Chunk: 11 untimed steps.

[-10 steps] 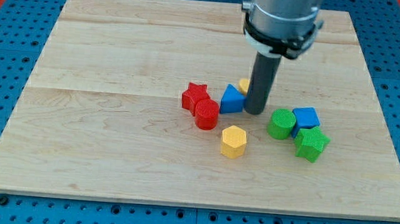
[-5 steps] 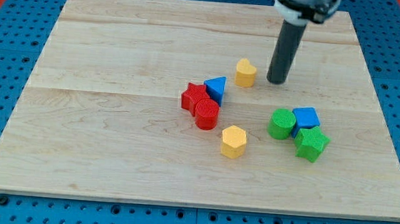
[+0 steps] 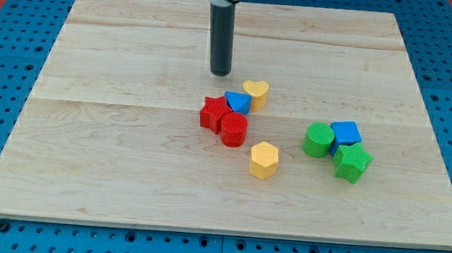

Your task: Push the yellow heart into the top side of the red star

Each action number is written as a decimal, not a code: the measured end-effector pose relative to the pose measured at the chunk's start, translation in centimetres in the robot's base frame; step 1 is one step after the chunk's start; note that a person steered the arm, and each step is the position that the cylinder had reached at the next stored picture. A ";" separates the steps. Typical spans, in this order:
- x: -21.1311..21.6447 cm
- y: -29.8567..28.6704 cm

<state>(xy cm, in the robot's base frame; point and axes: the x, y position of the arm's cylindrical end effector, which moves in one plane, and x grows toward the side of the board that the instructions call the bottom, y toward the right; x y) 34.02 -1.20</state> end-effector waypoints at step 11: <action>1.8 -2.2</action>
